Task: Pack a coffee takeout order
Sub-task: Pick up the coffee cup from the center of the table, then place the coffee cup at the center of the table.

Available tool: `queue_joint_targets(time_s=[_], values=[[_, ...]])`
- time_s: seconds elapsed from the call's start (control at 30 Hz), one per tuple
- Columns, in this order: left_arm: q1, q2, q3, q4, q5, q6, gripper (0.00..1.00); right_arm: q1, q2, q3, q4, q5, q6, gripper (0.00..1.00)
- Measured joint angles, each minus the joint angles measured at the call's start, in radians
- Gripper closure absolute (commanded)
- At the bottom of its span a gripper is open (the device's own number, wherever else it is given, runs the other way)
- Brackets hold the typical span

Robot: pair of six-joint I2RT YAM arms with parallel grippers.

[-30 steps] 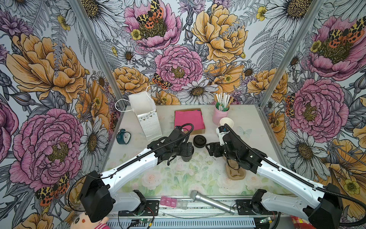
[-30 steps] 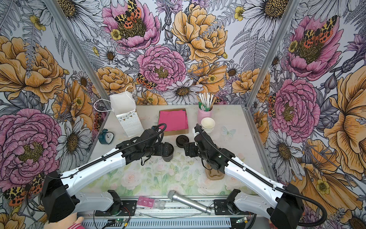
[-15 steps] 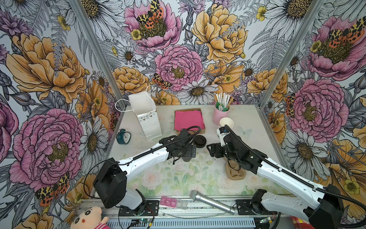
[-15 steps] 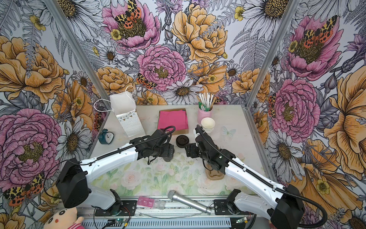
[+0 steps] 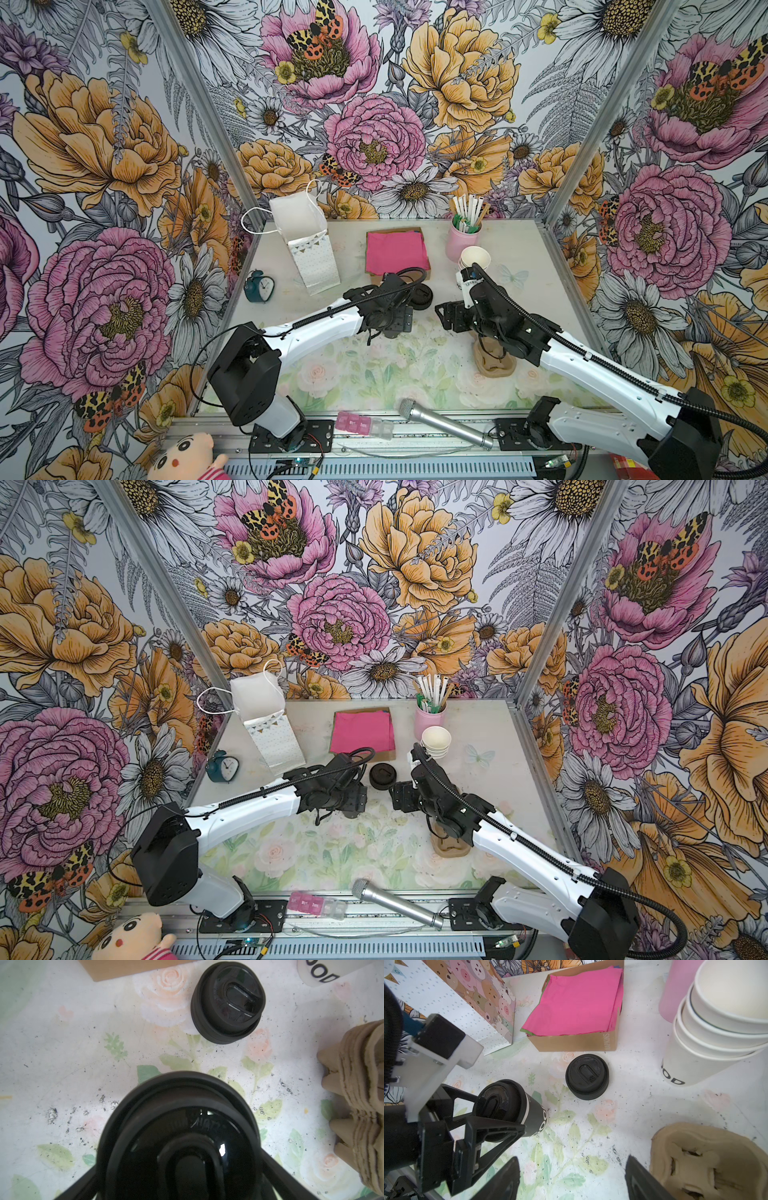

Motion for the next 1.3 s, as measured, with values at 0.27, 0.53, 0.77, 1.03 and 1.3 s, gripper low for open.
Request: queue_joint_targets(time_s=[0.27, 0.53, 0.77, 1.03, 1.3], values=[[0.012, -0.035, -0.029, 0.001, -0.035, -0.001, 0.12, -0.008, 0.000, 0.000, 0.000, -0.004, 0.000, 0.19], [0.176, -0.261, -0.201, -0.002, -0.050, 0.000, 0.12, -0.011, 0.000, 0.000, 0.000, -0.023, -0.008, 0.19], [0.472, -0.522, -0.363, -0.029, -0.026, 0.039, 0.11, -0.013, 0.019, 0.000, 0.000, -0.031, -0.012, 0.19], [0.730, -0.586, -0.380, -0.056, 0.011, 0.093, 0.11, -0.013, 0.032, 0.000, 0.000, -0.049, -0.027, 0.19], [0.874, -0.521, -0.376, -0.055, 0.064, 0.117, 0.11, -0.013, 0.032, -0.004, 0.001, -0.053, -0.037, 0.19]])
